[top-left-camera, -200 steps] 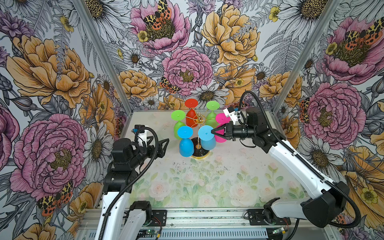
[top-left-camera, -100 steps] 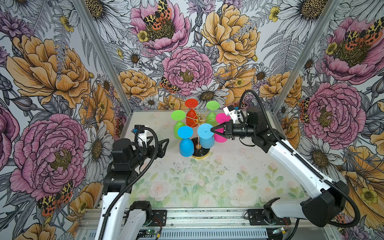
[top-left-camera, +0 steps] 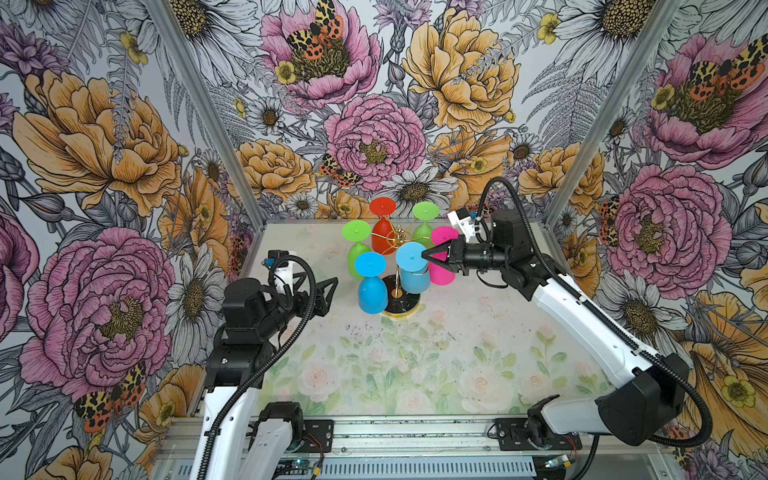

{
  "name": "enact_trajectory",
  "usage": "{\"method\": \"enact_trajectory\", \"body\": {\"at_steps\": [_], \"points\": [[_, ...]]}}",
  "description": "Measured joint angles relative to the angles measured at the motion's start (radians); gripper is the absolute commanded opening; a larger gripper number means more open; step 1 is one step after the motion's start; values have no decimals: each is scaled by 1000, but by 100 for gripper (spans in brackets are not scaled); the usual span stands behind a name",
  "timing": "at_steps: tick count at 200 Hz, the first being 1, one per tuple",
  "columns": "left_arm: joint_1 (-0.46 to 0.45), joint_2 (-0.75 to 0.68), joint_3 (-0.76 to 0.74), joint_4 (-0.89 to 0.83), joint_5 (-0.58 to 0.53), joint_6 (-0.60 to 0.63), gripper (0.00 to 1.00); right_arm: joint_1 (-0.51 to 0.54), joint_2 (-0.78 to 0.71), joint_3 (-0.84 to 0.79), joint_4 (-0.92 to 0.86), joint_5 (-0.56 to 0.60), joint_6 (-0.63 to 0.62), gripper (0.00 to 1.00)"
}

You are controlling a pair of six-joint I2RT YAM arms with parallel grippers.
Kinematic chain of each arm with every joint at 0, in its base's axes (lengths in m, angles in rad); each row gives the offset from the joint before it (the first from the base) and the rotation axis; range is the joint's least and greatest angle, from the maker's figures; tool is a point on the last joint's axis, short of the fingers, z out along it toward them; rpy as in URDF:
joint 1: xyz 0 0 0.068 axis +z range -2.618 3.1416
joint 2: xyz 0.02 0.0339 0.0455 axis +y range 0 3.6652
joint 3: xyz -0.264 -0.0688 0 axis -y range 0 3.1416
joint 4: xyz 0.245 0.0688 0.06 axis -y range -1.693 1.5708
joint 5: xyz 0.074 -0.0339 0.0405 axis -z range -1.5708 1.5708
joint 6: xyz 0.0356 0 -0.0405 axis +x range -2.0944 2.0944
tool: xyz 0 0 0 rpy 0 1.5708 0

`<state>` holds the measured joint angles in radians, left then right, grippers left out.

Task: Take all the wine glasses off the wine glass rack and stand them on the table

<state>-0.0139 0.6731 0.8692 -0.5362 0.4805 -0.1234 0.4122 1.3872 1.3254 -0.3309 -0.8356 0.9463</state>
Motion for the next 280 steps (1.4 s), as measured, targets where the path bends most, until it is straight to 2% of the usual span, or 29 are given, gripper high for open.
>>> {"method": "enact_trajectory", "body": {"at_steps": [107, 206, 280], "points": [[0, 2, 19, -35, 5, 2, 99, 9, 57, 9, 70, -4, 34, 0], [0, 32, 93, -44, 135, -39, 99, 35, 41, -12, 81, -12, 25, 0], [-2, 32, 94, -47, 162, -54, 99, 37, 33, -26, 82, -15, 23, 0]]}}
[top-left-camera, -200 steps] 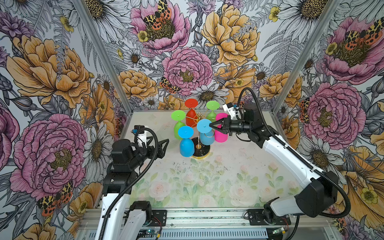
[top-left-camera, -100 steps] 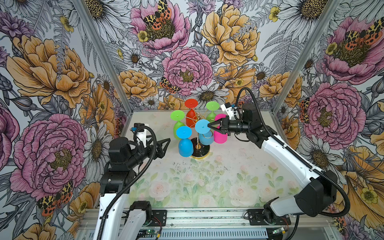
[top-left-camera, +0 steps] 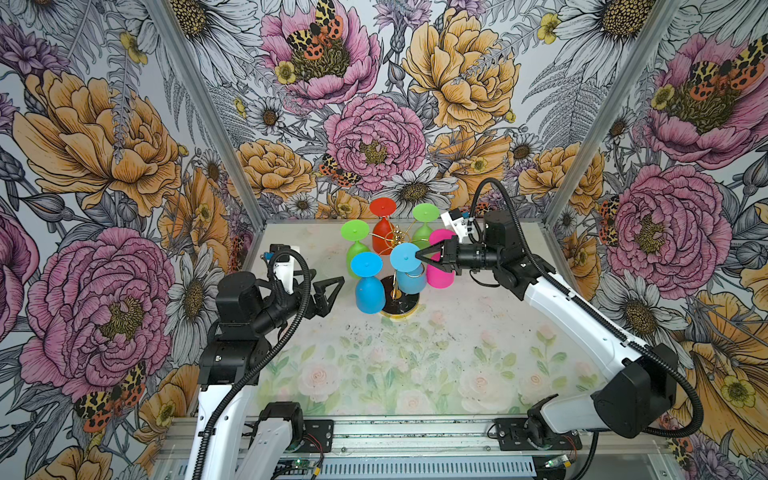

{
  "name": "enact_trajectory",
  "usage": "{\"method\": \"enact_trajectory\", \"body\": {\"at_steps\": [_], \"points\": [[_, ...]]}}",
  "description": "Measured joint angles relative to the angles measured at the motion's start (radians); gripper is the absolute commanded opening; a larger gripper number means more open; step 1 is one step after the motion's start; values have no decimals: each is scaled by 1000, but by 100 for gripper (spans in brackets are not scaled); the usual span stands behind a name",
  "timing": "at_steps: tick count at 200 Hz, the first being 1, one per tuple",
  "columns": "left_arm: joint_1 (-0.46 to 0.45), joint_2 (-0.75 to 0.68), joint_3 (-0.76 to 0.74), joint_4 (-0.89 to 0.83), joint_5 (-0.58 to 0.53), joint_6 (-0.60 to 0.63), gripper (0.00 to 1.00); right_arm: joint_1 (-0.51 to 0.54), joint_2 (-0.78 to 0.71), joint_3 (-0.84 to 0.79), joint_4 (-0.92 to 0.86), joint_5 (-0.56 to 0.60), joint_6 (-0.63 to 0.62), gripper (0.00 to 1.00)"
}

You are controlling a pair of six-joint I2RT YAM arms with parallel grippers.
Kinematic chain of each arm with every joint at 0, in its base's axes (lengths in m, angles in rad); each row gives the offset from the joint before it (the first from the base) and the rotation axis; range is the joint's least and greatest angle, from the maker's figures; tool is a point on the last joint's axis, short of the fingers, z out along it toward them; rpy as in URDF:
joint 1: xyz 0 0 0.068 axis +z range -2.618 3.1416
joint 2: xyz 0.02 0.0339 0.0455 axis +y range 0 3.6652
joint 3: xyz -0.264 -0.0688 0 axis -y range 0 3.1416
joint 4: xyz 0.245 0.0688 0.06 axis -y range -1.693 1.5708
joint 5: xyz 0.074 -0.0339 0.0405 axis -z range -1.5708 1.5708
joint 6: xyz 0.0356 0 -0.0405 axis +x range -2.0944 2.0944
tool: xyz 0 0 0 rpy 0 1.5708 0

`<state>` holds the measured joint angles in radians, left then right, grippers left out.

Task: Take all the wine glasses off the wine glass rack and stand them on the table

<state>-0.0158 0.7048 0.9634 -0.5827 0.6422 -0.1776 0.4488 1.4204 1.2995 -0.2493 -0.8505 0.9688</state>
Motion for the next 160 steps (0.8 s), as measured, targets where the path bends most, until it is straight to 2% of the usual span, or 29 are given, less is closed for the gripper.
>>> {"method": "enact_trajectory", "body": {"at_steps": [69, 160], "points": [[0, 4, 9, -31, -1, 0, 99, 13, -19, -1, -27, 43, 5, 0], [0, 19, 19, -35, -2, 0, 99, 24, -61, -3, -42, 124, 72, 0]]}}
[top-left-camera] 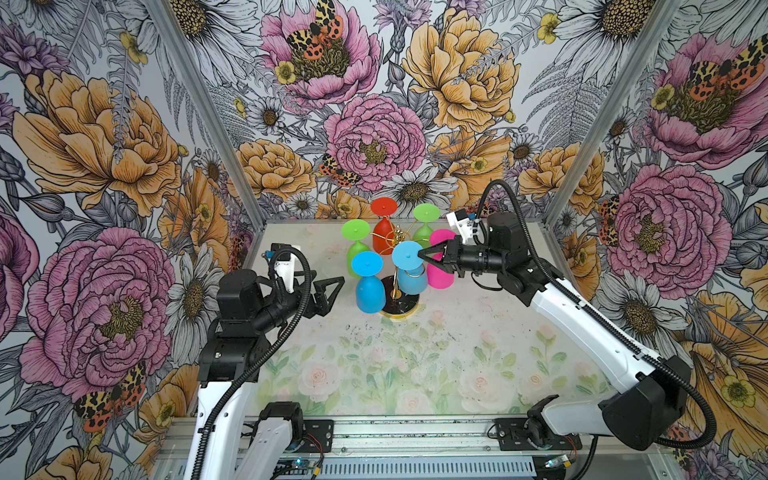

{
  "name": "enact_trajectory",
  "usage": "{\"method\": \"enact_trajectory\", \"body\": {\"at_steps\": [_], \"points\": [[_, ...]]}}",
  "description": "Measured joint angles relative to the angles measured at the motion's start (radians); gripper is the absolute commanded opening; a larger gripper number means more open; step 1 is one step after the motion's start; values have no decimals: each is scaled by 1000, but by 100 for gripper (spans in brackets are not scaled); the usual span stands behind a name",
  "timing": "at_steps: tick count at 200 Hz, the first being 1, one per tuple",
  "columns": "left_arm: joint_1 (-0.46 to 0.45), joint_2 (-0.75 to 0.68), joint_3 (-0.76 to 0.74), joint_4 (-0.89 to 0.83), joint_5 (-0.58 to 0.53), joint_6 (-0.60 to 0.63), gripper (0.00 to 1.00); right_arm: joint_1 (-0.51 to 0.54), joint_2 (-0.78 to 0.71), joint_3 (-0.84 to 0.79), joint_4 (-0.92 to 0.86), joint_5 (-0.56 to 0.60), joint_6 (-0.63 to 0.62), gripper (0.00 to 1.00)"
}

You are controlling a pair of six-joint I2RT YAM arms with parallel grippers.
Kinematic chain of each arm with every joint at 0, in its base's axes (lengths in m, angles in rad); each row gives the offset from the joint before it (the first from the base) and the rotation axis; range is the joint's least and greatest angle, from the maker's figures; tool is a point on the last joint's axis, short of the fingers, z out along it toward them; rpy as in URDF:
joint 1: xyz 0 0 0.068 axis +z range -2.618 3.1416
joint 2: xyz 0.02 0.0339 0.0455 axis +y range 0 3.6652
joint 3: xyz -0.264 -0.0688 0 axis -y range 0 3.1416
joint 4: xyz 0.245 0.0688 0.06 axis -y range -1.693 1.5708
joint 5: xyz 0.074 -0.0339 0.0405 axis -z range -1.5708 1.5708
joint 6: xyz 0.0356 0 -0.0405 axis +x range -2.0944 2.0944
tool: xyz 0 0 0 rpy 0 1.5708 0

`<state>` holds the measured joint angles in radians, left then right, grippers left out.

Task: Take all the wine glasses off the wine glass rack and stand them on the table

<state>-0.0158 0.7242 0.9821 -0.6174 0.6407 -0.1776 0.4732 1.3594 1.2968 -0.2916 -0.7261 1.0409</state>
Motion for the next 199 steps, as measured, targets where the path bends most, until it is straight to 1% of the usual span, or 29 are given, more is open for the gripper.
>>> {"method": "enact_trajectory", "body": {"at_steps": [57, 124, 199], "points": [[0, 0, 0, 0, 0, 0, 99, 25, 17, 8, -5, 0, 6, 0], [0, -3, 0, 0, 0, 0, 99, 43, 51, 17, -31, 0, -17, 0], [0, -2, 0, 0, 0, 0, 99, 77, 51, 43, -98, -4, -98, 0]]}}
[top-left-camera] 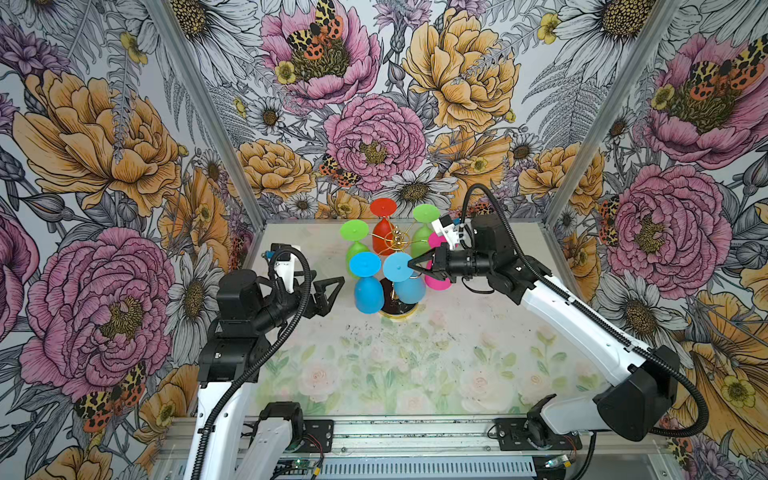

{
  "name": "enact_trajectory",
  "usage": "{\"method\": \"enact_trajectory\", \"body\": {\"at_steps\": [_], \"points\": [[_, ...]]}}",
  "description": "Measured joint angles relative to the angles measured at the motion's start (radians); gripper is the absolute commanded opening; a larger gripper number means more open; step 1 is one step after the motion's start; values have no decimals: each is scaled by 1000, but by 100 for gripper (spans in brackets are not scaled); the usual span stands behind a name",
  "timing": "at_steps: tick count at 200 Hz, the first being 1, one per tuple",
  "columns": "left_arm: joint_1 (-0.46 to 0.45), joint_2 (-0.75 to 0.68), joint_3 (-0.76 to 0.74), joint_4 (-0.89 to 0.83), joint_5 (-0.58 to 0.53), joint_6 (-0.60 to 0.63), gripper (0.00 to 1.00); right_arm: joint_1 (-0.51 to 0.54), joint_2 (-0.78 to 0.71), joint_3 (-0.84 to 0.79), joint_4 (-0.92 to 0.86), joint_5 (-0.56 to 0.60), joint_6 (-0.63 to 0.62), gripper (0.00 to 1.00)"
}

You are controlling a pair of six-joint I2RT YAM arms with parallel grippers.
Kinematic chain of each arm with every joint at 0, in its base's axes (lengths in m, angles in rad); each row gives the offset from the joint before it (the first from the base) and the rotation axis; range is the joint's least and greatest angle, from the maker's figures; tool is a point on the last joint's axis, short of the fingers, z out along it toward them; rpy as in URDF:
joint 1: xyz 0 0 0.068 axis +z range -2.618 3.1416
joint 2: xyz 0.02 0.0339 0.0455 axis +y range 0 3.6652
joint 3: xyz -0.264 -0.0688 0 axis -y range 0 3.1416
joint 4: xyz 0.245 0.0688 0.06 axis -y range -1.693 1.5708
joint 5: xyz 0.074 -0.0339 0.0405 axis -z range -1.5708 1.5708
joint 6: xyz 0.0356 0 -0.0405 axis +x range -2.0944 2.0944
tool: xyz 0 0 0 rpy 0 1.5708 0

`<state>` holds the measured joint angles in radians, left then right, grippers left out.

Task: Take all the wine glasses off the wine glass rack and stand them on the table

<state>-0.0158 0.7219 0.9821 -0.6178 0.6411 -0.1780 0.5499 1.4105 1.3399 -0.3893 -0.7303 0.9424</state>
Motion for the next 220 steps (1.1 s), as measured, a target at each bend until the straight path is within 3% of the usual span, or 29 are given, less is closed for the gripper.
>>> {"method": "enact_trajectory", "body": {"at_steps": [44, 117, 165, 220], "points": [[0, 8, 3, 0, 24, -21, 98, 2, -10, -1, -22, -23, -34, 0], [-39, 23, 8, -6, 154, -117, 91, 6, -102, -74, -21, -98, -100, 0], [-147, 39, 8, -7, 199, -185, 84, 7, -158, -143, -25, -134, -133, 0], [-351, 105, 17, -7, 186, -219, 73, 7, -212, -174, -26, -151, -153, 0]]}}
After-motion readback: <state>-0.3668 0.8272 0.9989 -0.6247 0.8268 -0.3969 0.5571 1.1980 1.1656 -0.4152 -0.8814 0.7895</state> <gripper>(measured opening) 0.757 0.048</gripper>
